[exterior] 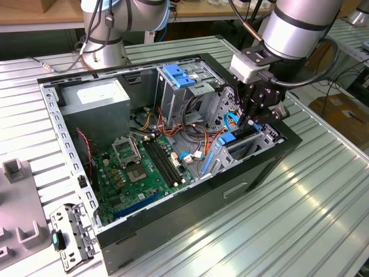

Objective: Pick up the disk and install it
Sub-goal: 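Insert the second disk wire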

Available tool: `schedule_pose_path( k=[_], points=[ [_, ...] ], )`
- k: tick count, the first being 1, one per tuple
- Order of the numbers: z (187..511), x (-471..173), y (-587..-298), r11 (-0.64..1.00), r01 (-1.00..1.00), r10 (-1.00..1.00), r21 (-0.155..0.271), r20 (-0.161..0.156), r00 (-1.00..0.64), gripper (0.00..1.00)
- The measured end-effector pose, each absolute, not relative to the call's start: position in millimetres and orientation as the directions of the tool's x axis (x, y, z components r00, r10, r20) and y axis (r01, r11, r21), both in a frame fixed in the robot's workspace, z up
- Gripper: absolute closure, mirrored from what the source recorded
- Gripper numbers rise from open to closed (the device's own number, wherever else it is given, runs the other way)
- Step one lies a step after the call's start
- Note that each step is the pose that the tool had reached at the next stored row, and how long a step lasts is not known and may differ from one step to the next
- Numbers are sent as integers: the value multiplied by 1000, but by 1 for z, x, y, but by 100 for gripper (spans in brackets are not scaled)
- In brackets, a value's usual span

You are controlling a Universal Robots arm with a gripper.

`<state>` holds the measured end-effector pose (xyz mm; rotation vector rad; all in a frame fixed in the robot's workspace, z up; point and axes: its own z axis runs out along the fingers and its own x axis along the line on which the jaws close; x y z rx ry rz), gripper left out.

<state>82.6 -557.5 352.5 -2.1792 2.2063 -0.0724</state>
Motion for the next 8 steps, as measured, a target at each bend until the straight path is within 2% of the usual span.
schedule_pose_path(
  k=[8],
  points=[
    [350, 84, -554, 12, -998, -1000, -61, 3, -12, 84]
  ],
)
